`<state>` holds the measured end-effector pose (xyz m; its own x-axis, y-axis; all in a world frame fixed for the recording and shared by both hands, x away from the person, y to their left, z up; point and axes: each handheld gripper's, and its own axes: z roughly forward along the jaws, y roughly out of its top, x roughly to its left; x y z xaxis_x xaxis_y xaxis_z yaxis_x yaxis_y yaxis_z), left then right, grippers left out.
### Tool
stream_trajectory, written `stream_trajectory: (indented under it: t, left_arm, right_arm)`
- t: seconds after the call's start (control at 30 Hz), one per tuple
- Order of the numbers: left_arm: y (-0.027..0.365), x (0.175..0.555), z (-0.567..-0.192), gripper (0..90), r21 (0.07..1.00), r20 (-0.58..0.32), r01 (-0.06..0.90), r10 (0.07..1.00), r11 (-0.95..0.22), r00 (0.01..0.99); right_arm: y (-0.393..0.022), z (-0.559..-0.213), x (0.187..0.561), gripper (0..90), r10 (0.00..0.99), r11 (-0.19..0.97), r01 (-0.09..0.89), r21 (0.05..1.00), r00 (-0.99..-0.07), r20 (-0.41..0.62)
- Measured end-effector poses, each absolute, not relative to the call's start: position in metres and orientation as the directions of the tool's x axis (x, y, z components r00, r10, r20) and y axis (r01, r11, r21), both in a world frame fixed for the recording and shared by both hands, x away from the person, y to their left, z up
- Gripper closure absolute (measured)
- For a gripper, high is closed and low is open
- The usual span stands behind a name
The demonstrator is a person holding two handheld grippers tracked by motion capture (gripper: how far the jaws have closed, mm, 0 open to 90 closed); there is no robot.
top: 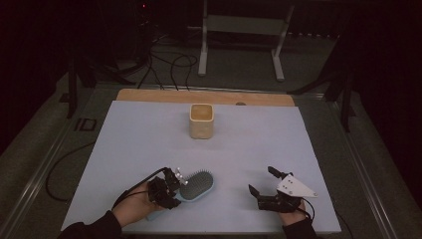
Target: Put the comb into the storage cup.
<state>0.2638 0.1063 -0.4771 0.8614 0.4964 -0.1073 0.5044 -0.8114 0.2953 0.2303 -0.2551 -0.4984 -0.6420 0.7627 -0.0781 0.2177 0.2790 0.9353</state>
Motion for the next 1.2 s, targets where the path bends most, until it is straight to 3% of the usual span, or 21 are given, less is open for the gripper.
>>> stream_trajectory:
  t: [1.2]
  left_arm:
    - [0.129, 0.277, -0.391, 70.0, 0.606, -0.073, 0.468, 0.542, -0.643, 0.837]
  right_arm:
    - [-0.255, -0.497, 0.23, 10.0, 0.758, 0.275, 0.218, 0.936, -0.648, -0.071]
